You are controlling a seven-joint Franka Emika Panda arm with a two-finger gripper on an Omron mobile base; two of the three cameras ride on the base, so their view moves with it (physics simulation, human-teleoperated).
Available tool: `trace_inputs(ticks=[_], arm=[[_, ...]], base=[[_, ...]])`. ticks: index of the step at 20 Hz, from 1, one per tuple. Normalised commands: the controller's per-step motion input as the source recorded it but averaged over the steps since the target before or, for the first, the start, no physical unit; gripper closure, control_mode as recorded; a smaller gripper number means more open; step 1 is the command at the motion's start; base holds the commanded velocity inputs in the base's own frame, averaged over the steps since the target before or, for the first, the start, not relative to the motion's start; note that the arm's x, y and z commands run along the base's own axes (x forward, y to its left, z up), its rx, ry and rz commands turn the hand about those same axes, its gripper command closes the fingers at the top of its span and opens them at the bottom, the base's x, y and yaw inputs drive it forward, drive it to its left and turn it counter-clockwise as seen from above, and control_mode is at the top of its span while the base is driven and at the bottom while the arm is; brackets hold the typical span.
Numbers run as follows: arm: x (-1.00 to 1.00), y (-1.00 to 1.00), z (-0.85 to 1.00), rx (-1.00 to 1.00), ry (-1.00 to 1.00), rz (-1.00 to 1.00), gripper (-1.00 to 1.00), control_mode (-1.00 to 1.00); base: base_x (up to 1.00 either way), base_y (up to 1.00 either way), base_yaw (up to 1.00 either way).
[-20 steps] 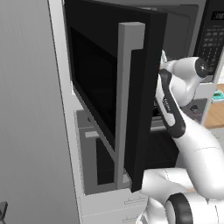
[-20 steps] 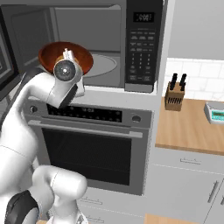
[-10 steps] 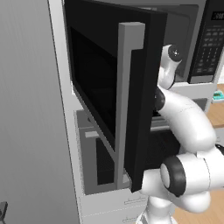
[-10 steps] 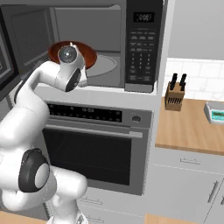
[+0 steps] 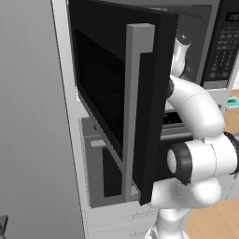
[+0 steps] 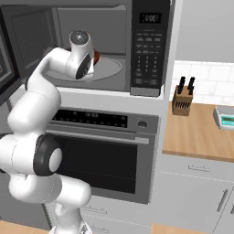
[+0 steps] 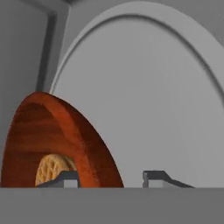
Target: Open the microwave, place the bowl with waffle inside the microwave, then close the microwave door and turn it on.
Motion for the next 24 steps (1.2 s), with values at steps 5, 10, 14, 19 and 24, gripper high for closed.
trace_inputs(ticks=[5,10,14,19,24], arm=[[0.06,-0.33,0.04,0.23,-0.05,0.00,-1.00,-1.00],[-0.71,-0.77,0.15,0.14,-0.15,0.04,-1.00,-1.00],[-1.00,-0.62,0.27,0.03,-0.23,0.08,-1.00,-1.00],[-1.00,-0.14,0.09,-0.06,-0.18,0.11,1.00,-1.00],[-0.28,0.02,-0.06,-0.09,0.02,0.04,1.00,-1.00]], base=[[0.00,0.00,0.00],[0.00,0.00,0.00],[0.00,0.00,0.00],[0.00,0.00,0.00],[0.00,0.00,0.00]])
